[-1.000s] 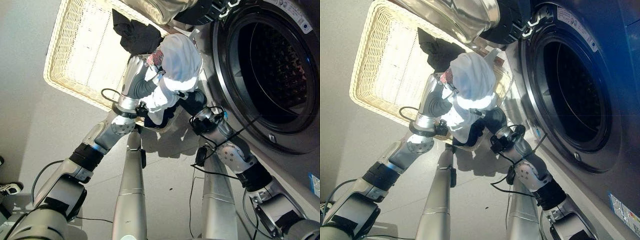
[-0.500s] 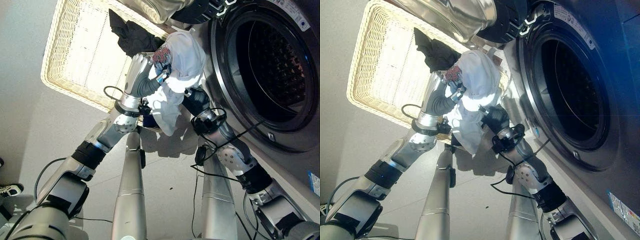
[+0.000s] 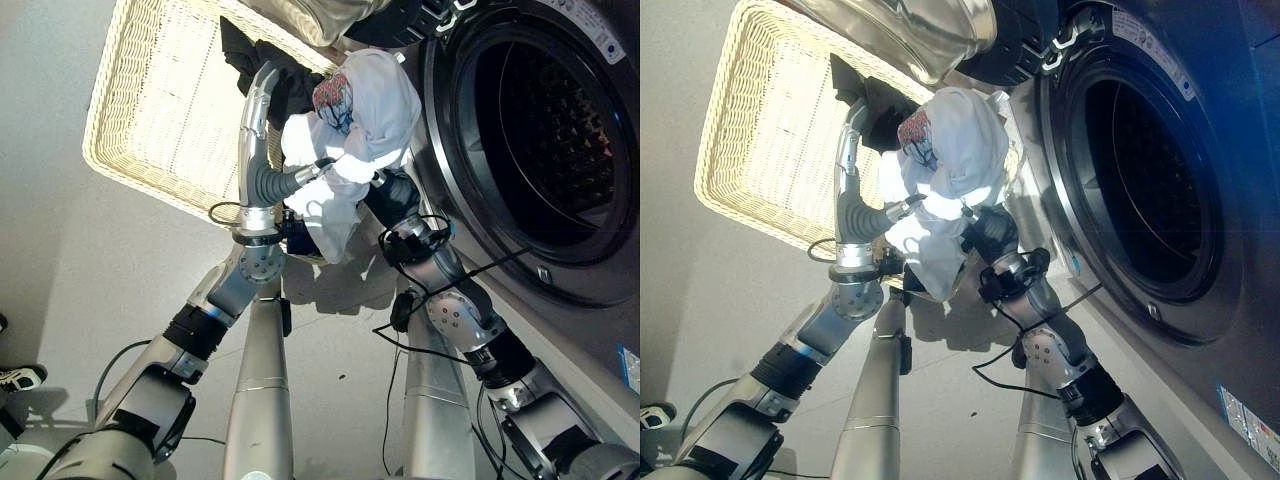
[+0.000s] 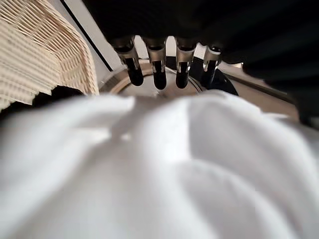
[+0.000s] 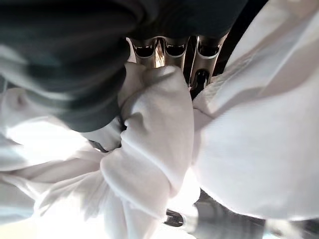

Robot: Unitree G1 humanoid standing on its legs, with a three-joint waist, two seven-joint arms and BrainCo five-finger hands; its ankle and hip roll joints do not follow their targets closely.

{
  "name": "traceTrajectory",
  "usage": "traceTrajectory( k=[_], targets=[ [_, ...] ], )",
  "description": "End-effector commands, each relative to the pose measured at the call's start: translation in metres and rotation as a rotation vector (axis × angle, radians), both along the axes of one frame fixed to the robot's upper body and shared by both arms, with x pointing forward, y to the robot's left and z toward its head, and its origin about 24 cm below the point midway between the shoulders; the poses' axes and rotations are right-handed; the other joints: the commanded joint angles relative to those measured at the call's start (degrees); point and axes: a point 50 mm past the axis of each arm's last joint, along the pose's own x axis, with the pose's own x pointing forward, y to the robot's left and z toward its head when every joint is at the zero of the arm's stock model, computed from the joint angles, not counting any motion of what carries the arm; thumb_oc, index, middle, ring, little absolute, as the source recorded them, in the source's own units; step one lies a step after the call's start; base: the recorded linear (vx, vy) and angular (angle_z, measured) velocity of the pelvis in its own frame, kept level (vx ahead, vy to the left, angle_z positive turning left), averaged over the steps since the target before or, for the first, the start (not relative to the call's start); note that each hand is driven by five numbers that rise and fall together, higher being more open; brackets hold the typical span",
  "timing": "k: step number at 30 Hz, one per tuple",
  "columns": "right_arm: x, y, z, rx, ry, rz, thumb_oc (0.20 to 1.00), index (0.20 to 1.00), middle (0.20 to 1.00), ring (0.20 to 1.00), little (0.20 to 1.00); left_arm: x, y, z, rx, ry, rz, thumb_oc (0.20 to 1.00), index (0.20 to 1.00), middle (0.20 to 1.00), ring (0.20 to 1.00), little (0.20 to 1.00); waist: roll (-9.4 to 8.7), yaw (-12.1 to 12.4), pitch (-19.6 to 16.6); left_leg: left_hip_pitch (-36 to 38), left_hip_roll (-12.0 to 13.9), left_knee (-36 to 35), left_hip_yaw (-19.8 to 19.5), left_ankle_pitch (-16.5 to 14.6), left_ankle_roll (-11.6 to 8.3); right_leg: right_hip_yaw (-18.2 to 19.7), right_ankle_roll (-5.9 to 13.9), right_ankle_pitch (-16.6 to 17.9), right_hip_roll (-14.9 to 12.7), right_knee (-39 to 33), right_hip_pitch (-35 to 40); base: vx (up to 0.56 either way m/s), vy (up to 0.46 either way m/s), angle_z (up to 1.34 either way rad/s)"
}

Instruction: Put the clothes into the washing machine.

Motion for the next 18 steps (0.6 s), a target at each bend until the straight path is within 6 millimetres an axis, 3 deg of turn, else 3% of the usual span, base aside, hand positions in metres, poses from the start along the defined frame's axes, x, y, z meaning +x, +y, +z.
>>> traceTrajectory(
  k=[1, 12, 15, 18],
  targets=[
    [-0.032, 0.002, 0.047, 0.15, -0.247, 0.057, 0.2, 0.2, 0.2, 0.2, 0.2, -0.017, 0.004, 0.02, -0.117, -0.133, -0.017, 1.0, 1.0, 1.0, 1.0, 1.0, 1.98, 0.0, 0.6, -2.0, -3.9, 0.0, -0.9, 3.2, 6.24, -2.8, 4.74, 2.9, -0.4, -0.1, 1.3, 0.0, 0.0, 0.0],
    [-0.014, -0.017, 0.037, 0.161, -0.177, -0.148, 0.2, 0.2, 0.2, 0.2, 0.2, -0.009, 0.022, 0.009, -0.338, -0.086, 0.0, 1.0, 1.0, 1.0, 1.0, 1.0, 1.98, -0.1, 0.6, -1.8, -3.6, 0.5, -0.8, 3.4, 5.85, -2.4, 4.68, 2.6, -0.3, 0.9, 1.4, 0.0, 0.003, 0.0],
    [0.001, -0.032, 0.027, 0.173, -0.099, -0.246, 0.2, 0.2, 0.2, 0.2, 0.2, -0.002, 0.027, 0.003, -0.358, -0.062, 0.023, 1.0, 1.0, 1.0, 1.0, 1.0, 1.98, -0.5, 0.6, -1.7, -3.5, 0.7, -0.6, 3.4, 5.67, -2.1, 4.7, 2.5, -0.2, 1.1, 1.4, 0.0, 0.022, 0.0],
    [0.025, -0.059, 0.012, 0.191, 0.04, -0.332, 0.2, 0.2, 0.2, 0.2, 0.2, 0.015, 0.036, -0.004, -0.306, 0.009, 0.124, 1.0, 1.0, 1.0, 1.0, 1.0, 1.88, -1.2, 0.6, -1.4, -3.1, 0.9, 0.0, 3.4, 5.35, -1.8, 4.71, 2.7, 0.0, 1.2, 1.6, 0.0, 0.036, -0.01]
  ],
)
